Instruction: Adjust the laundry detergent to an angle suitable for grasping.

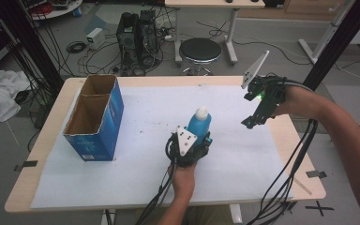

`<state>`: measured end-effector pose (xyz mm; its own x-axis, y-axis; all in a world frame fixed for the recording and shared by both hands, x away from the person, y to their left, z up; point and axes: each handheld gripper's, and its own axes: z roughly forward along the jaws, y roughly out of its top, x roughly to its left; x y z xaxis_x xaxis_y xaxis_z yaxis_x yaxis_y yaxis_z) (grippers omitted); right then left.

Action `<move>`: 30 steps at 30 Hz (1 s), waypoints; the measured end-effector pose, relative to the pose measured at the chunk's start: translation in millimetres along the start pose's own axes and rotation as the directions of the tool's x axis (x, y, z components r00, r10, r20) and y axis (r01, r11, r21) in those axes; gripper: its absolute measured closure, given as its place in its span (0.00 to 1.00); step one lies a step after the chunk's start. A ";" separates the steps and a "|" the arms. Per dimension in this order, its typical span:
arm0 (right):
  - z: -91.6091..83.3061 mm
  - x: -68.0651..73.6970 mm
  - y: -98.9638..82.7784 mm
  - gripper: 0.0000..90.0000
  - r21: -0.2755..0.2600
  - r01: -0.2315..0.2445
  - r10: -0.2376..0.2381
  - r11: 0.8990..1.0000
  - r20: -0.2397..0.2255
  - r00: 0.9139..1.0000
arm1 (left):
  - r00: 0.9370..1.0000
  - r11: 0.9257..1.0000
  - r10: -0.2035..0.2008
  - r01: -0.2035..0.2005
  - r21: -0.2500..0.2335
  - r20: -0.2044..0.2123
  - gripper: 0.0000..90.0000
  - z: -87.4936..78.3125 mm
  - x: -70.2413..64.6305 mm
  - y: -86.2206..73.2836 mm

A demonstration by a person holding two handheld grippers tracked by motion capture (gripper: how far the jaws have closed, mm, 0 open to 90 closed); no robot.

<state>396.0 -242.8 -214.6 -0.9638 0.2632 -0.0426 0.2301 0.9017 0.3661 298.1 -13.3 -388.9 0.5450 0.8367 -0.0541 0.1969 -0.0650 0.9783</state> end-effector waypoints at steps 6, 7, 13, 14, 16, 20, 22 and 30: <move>0.6 0.7 0.2 0.03 -0.010 0.002 -0.002 1.000 -0.002 1.000 | 0.998 1.000 0.021 -0.021 -0.001 0.059 0.49 -7.6 27.6 15.8; 0.1 1.5 0.1 0.03 -0.002 -0.009 0.009 1.000 -0.001 1.000 | 0.997 1.000 0.025 -0.025 -0.002 0.068 0.49 -8.4 31.5 17.9; 0.0 2.8 1.6 0.03 0.003 -0.007 0.007 1.000 0.000 1.000 | 0.983 0.998 0.059 -0.061 0.006 0.175 0.49 -9.6 55.4 27.2; -0.1 3.0 1.8 0.03 0.005 -0.005 0.005 1.000 -0.001 1.000 | 0.978 0.998 0.063 -0.066 0.009 0.198 0.49 -9.7 58.9 28.5; 0.1 3.8 1.9 0.03 0.006 -0.007 0.007 1.000 0.001 1.000 | 0.965 0.996 0.080 -0.086 0.014 0.248 0.49 -9.1 65.5 31.5; -0.5 3.6 1.5 0.03 0.007 -0.008 0.008 1.000 0.003 1.000 | 0.932 0.992 0.108 -0.123 0.022 0.345 0.49 -7.1 76.5 37.0; -0.2 4.2 2.0 0.03 0.006 -0.014 0.014 1.000 0.004 1.000 | 0.907 0.990 0.115 -0.137 0.027 0.405 0.49 -5.6 81.4 39.4; 0.4 5.7 4.5 0.03 0.009 -0.018 0.018 1.000 0.005 1.000 | 0.811 0.970 0.164 -0.235 0.056 0.562 0.49 6.4 90.2 40.2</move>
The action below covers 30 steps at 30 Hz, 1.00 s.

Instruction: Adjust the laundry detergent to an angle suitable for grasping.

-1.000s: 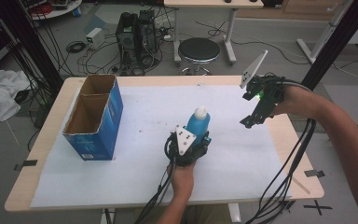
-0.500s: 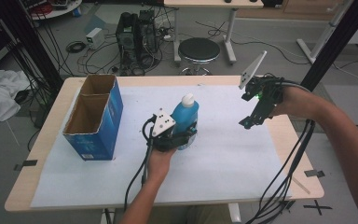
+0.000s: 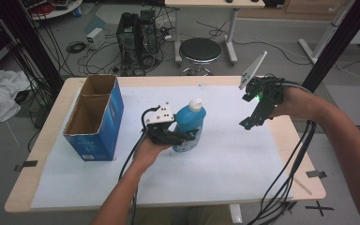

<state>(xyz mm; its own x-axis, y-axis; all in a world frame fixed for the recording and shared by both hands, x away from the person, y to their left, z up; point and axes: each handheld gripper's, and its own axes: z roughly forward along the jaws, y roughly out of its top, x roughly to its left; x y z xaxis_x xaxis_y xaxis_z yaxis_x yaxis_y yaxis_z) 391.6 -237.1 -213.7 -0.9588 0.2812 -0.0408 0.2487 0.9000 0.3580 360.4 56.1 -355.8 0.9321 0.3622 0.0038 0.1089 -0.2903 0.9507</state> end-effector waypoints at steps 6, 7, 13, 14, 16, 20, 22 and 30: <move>0.1 0.2 -0.1 0.03 0.007 -0.002 0.002 1.000 0.001 1.000 | 0.998 1.000 0.000 0.001 -0.016 0.062 0.49 2.7 11.0 -7.7; -0.1 0.4 -0.1 0.03 0.009 -0.005 0.005 1.000 0.002 1.000 | 0.997 1.000 -0.007 0.008 -0.016 0.072 0.49 2.9 12.4 -8.8; 0.8 0.4 1.5 0.03 0.008 -0.005 0.005 1.000 0.002 1.000 | 0.988 1.000 0.004 -0.003 -0.009 0.152 0.49 5.7 19.5 -11.7; 1.4 0.5 1.9 0.03 0.004 -0.004 0.004 1.000 0.002 1.000 | 0.986 1.000 0.019 -0.018 -0.008 0.164 0.49 6.6 21.0 -11.0; 1.4 0.5 2.2 0.03 0.011 -0.001 0.001 1.000 0.001 1.000 | 0.984 0.999 0.039 -0.040 0.000 0.176 0.49 8.2 20.4 -8.5; 2.4 1.0 2.2 0.03 0.006 -0.007 0.007 1.000 0.002 1.000 | 0.973 0.996 0.091 -0.094 0.007 0.212 0.49 11.5 19.0 -3.9; 2.7 1.0 2.3 0.03 0.007 -0.008 0.008 1.000 0.003 1.000 | 0.967 0.993 0.108 -0.116 0.020 0.230 0.49 14.5 17.6 -3.2; 1.8 1.5 1.3 0.03 0.011 -0.004 0.004 1.000 0.004 1.000 | 0.948 0.991 0.121 -0.132 0.018 0.293 0.49 26.7 14.8 -7.5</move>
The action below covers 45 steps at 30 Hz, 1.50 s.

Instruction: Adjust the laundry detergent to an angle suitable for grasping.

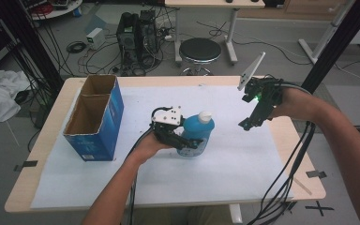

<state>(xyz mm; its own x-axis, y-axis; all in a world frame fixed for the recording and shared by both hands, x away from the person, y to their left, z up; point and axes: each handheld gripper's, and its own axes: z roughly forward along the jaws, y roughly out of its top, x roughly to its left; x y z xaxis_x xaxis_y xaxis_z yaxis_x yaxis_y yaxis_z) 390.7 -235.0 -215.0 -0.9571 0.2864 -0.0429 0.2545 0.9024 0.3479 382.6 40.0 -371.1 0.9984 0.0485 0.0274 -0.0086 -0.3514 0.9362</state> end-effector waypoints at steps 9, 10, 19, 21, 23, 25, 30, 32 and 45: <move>2.6 -0.2 -3.1 0.03 0.000 -0.015 0.015 1.000 -0.003 1.000 | 0.999 1.000 -0.006 0.006 -0.007 0.053 0.49 8.2 4.1 -7.2; 2.7 -1.1 -3.0 0.03 0.007 -0.010 0.010 1.000 -0.005 1.000 | 0.998 1.000 0.010 -0.010 0.009 0.056 0.49 7.6 5.3 -8.1; 6.0 -2.2 -0.4 0.03 0.003 -0.019 0.019 1.000 -0.010 1.000 | 0.995 1.000 -0.022 0.022 0.001 0.095 0.49 12.5 11.0 -19.7; 6.1 -2.8 -0.4 0.03 0.009 -0.015 0.015 1.000 -0.011 1.000 | 0.994 0.999 -0.050 0.052 -0.011 0.100 0.49 15.5 9.1 -22.1; 6.2 -3.0 -0.5 0.03 0.012 -0.016 0.016 1.000 -0.012 1.000 | 0.993 0.999 -0.048 0.048 0.006 0.104 0.49 16.9 9.8 -24.6; 5.8 -3.2 -0.7 0.03 0.012 -0.015 0.015 1.000 -0.011 1.000 | 0.993 0.998 -0.067 0.068 -0.001 0.101 0.49 18.5 8.5 -28.0; 6.0 -1.9 -1.1 0.03 0.015 -0.021 0.021 1.000 -0.009 1.000 | 0.993 0.999 -0.037 0.038 -0.004 0.108 0.49 15.8 7.4 -30.4; 6.6 -2.0 -0.8 0.03 0.010 -0.019 0.019 1.000 -0.010 1.000 | 0.994 0.999 -0.033 0.032 0.006 0.105 0.49 14.0 6.5 -30.5; 8.5 1.9 5.3 0.03 0.020 -0.003 0.003 1.000 -0.009 1.000 | 0.997 0.999 -0.009 0.006 0.044 0.080 0.47 5.1 2.2 -34.1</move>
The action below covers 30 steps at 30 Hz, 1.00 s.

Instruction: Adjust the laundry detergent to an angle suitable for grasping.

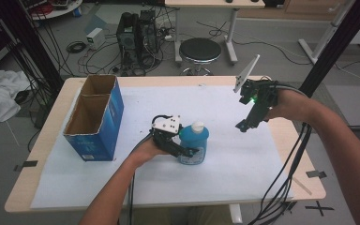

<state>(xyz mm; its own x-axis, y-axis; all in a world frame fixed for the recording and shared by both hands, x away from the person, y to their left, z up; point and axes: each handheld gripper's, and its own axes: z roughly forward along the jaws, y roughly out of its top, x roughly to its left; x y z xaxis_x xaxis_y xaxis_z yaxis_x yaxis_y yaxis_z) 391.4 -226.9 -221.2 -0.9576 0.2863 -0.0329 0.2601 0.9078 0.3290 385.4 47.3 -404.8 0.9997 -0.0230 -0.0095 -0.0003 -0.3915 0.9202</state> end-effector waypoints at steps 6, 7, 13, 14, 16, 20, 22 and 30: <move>-1.0 1.9 0.2 0.03 -0.006 -0.006 0.006 1.000 0.001 1.000 | 1.000 1.000 0.001 -0.001 0.017 -0.014 0.47 -0.5 -2.2 1.7; -1.1 2.2 0.3 0.03 -0.005 -0.006 0.006 1.000 0.002 1.000 | 1.000 1.000 0.006 -0.006 0.023 -0.017 0.47 -0.8 -2.5 2.2; -1.1 3.2 1.4 0.03 -0.003 -0.007 0.007 1.000 0.003 1.000 | 0.999 0.999 0.002 -0.001 0.041 -0.033 0.47 -1.6 -4.5 3.9; -1.1 3.2 1.5 0.03 -0.004 -0.005 0.005 1.000 0.002 1.000 | 0.999 0.999 -0.002 0.004 0.041 -0.033 0.46 -1.4 -5.0 4.0; -1.1 3.1 1.4 0.03 -0.003 -0.006 0.006 1.000 0.002 1.000 | 0.999 0.999 -0.012 0.014 0.038 -0.039 0.43 -1.4 -6.1 4.5; -1.3 2.8 0.8 0.03 -0.003 0.005 -0.005 1.000 0.002 1.000 | 0.998 0.999 -0.036 0.038 0.038 -0.044 0.33 -3.4 -7.2 5.5; -1.7 3.6 0.8 0.03 -0.006 0.003 -0.003 1.000 0.003 1.000 | 0.998 0.998 -0.044 0.046 0.039 -0.043 0.33 -4.4 -8.8 6.2; -2.8 5.5 -0.1 0.03 -0.013 0.003 -0.003 1.000 0.006 1.000 | 0.996 0.998 -0.036 0.041 0.055 -0.077 0.26 -7.3 -13.7 11.5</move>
<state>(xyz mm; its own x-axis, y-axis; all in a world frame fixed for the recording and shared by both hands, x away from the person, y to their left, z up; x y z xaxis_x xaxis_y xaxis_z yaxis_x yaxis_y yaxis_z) 385.8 -226.3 -218.7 -0.9576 0.2855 -0.0391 0.2557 0.9044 0.3415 371.8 49.8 -391.2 0.9980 0.0621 -0.0127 0.0389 -0.4418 0.8963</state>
